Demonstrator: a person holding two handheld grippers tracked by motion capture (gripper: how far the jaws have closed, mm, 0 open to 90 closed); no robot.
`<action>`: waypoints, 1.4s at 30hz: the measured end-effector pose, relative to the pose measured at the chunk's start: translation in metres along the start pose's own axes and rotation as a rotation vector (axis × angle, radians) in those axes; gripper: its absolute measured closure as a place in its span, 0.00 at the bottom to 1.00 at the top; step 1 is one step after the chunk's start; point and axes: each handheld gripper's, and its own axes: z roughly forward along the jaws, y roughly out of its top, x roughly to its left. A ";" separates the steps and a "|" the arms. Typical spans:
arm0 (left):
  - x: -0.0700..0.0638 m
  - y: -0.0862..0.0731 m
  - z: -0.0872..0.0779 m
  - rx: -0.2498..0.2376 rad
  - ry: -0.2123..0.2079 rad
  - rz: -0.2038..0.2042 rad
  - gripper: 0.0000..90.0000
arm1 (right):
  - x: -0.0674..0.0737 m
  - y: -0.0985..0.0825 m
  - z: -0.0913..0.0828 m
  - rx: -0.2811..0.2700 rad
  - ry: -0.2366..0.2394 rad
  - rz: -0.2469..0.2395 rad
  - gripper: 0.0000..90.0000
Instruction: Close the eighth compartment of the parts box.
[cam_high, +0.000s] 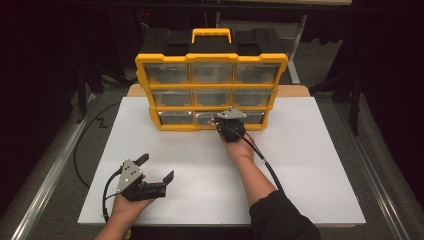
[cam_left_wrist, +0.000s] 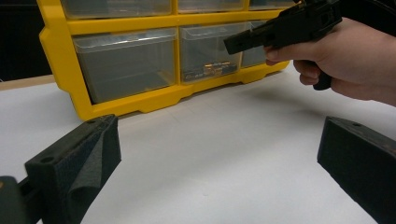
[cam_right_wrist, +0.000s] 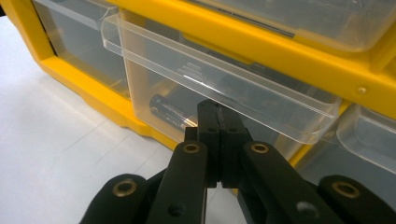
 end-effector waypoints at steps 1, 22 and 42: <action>0.000 0.000 0.000 0.001 0.000 -0.001 0.00 | 0.000 0.000 0.001 -0.001 -0.001 0.001 1.00; 0.000 0.000 0.000 0.002 -0.001 0.001 0.00 | 0.003 -0.001 -0.001 0.009 0.018 -0.002 0.95; -0.002 0.000 0.002 0.011 0.004 0.014 0.00 | 0.005 -0.034 -0.058 -0.014 0.084 0.044 0.73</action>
